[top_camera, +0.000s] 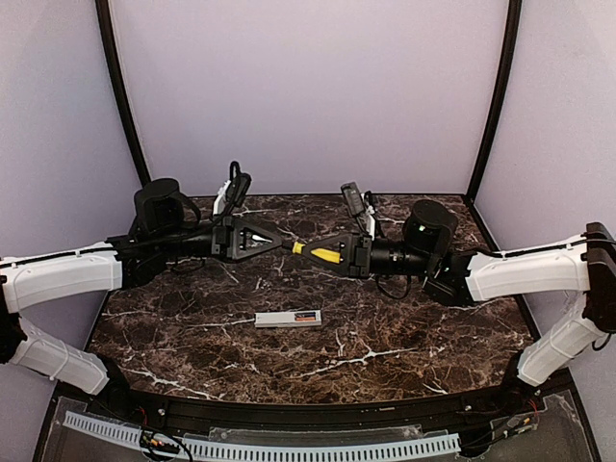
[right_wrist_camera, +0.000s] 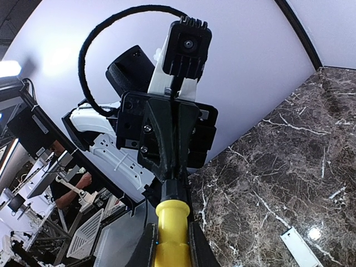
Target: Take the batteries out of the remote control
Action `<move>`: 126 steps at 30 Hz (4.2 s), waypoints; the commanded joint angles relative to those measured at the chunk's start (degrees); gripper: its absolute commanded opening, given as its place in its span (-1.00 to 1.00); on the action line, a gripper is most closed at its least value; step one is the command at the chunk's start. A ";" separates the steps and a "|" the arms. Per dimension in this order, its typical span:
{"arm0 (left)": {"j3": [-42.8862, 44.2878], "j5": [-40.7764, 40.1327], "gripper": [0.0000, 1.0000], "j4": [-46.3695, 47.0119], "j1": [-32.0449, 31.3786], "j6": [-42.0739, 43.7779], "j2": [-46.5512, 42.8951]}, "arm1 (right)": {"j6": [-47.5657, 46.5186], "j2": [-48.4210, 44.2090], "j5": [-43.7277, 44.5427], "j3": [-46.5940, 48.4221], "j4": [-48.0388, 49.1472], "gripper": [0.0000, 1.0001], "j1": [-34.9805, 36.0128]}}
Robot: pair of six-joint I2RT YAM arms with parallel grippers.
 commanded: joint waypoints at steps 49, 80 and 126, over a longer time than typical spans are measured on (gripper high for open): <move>-8.44 -18.51 0.82 -27.20 0.84 75.84 -3.18 | -15.71 -25.88 15.17 -6.12 -49.68 -1.00 -3.06; -4.11 -17.37 0.43 -11.42 0.57 79.74 28.76 | -13.97 -36.06 15.98 -9.36 -55.86 -1.00 -3.38; -19.49 -33.64 0.53 15.62 -20.66 61.79 22.46 | -13.33 -33.85 22.65 -1.16 -70.43 -1.00 -3.46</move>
